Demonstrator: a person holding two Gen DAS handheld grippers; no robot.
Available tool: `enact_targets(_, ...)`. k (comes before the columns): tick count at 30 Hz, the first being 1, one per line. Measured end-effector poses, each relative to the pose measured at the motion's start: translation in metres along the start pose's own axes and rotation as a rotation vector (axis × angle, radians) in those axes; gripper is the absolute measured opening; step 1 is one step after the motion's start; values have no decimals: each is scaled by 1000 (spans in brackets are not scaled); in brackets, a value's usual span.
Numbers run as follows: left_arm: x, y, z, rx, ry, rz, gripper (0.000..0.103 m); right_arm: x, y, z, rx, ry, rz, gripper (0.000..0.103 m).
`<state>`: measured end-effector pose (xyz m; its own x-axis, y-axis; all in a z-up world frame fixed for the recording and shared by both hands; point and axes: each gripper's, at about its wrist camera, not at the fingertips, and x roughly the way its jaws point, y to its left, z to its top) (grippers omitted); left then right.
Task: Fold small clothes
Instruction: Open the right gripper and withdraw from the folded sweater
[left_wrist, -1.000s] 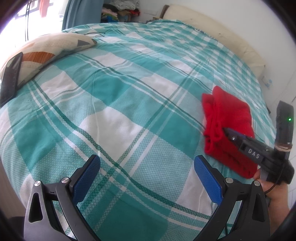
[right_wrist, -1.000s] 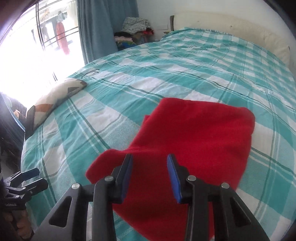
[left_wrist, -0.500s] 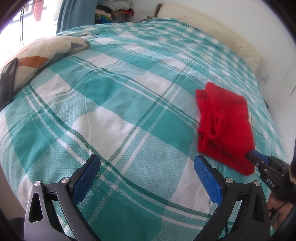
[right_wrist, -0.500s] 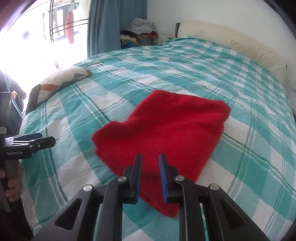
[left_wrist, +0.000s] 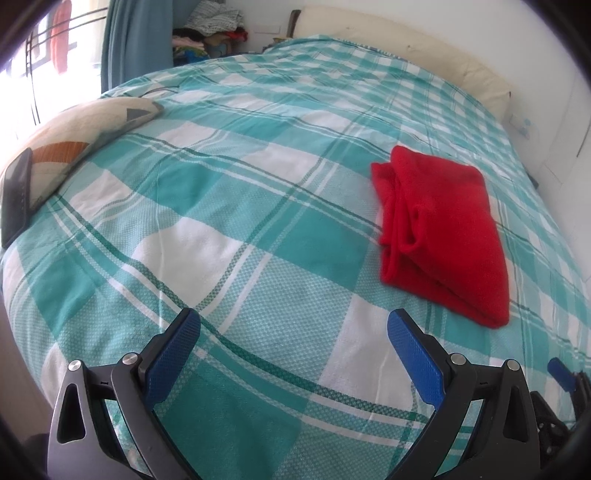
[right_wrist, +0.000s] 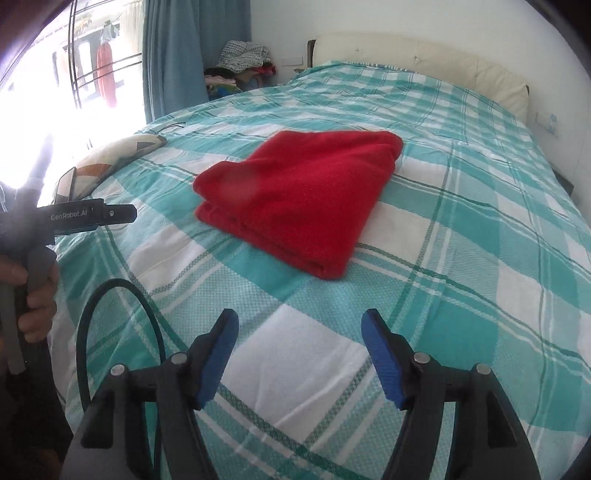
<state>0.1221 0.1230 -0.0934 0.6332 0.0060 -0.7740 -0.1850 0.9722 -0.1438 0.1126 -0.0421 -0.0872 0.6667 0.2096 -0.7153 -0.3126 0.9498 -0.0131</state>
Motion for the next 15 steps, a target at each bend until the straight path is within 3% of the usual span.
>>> enact_targets(10, -6, -20, -3, 67, -32, 40, 102, -24, -20, -27, 90, -31, -58, 74)
enact_targets(15, -5, -24, -6, 84, -36, 64, 102, -40, -14, -27, 20, -96, -129, 74)
